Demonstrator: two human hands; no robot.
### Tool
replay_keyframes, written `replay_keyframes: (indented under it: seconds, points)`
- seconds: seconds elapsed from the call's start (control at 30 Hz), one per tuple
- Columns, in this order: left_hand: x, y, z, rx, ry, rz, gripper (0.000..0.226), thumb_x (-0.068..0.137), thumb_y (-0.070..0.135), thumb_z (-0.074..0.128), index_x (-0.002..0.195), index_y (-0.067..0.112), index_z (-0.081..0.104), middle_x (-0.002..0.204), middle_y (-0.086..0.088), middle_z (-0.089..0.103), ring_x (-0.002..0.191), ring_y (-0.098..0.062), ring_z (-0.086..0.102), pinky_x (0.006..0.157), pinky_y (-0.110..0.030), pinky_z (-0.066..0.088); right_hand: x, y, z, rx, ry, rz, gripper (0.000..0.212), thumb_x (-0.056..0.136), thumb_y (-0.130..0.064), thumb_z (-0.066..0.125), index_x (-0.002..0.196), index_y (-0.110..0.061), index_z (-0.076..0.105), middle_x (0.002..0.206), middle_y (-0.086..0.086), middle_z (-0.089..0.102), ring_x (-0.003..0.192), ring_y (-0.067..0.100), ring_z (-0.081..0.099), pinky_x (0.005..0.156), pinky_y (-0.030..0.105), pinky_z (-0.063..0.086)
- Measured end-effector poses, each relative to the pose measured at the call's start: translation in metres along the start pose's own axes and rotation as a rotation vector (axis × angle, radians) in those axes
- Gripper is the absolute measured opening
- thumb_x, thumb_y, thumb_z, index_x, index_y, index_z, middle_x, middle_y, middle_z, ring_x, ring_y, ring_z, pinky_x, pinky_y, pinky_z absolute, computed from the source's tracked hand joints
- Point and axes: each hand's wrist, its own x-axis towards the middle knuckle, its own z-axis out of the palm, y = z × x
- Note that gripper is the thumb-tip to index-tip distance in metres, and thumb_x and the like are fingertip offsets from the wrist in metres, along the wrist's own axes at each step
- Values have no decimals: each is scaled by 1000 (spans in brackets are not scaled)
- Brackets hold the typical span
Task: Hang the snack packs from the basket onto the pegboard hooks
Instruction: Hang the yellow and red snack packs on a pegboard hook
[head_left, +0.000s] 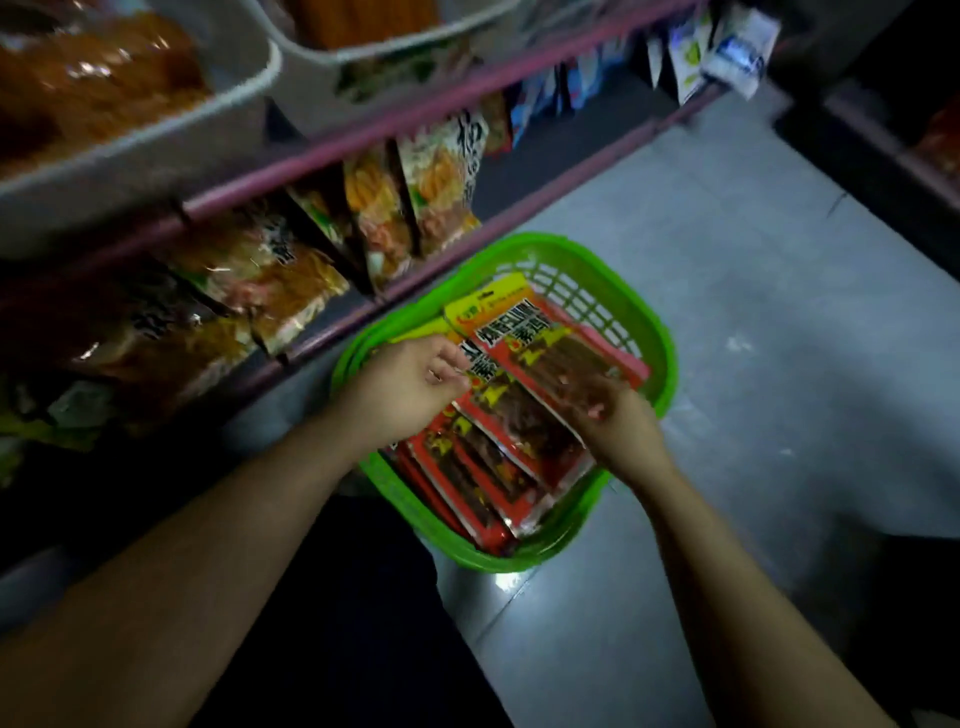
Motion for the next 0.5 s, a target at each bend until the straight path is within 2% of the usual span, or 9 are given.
replay_keyframes:
  seconds: [0.07, 0.13, 0.2, 0.27, 0.33, 0.4, 0.43, 0.5]
  points:
    - [24, -10, 15, 164, -62, -156, 15, 88, 22, 61, 98, 11, 62, 90, -4, 63, 80, -19, 61, 67, -22, 46, 26, 1, 6, -68, -40, -69, 35, 87, -26, 65, 118, -12, 64, 122, 10, 63, 112, 27, 58, 88, 32, 47]
    - [39, -21, 32, 294, -81, -319, 35, 88, 29, 62, 109, 2, 58, 107, -16, 64, 102, -31, 60, 80, -31, 47, 46, 1, 18, -122, -80, -86, 45, 85, -34, 65, 124, -12, 59, 130, 12, 55, 121, 29, 50, 99, 39, 42]
    - [45, -32, 50, 158, -11, -473, 60, 86, 31, 65, 130, -3, 43, 125, -20, 56, 116, -34, 54, 91, -36, 45, 55, 2, 35, -205, -111, -36, 60, 85, -45, 63, 134, -14, 49, 143, 13, 43, 132, 30, 39, 107, 41, 35]
    - [48, -38, 61, -136, 144, -543, 73, 86, 30, 66, 141, 1, 29, 138, -18, 48, 124, -33, 48, 101, -38, 40, 52, 3, 51, -275, -154, 16, 64, 89, -53, 52, 141, -17, 41, 151, 10, 33, 138, 28, 33, 111, 43, 30]
    - [52, -41, 67, -449, 263, -577, 76, 85, 25, 68, 144, 10, 23, 140, -13, 46, 122, -31, 50, 104, -40, 39, 39, 2, 64, -290, -112, 36, 58, 92, -57, 43, 135, -18, 47, 147, 10, 40, 133, 28, 39, 107, 42, 31]
    - [56, -38, 67, -743, 333, -640, 78, 83, 20, 71, 143, 15, 21, 138, -10, 46, 113, -27, 54, 100, -38, 42, 26, -3, 69, -321, 12, -1, 49, 93, -57, 38, 118, -20, 59, 127, 9, 58, 118, 28, 51, 98, 41, 33]
    - [59, -39, 67, -824, 353, -665, 76, 82, 20, 72, 141, 13, 26, 136, -11, 48, 111, -26, 54, 100, -39, 43, 20, -6, 69, -345, 80, -46, 44, 94, -55, 37, 110, -22, 62, 114, 8, 65, 109, 28, 57, 93, 40, 32]
    - [60, -39, 67, -836, 306, -708, 62, 78, 23, 76, 129, 5, 46, 125, -15, 58, 101, -25, 57, 94, -39, 48, 19, -8, 64, -302, 161, -114, 35, 96, -47, 39, 103, -25, 65, 98, 6, 70, 96, 27, 63, 88, 38, 29]
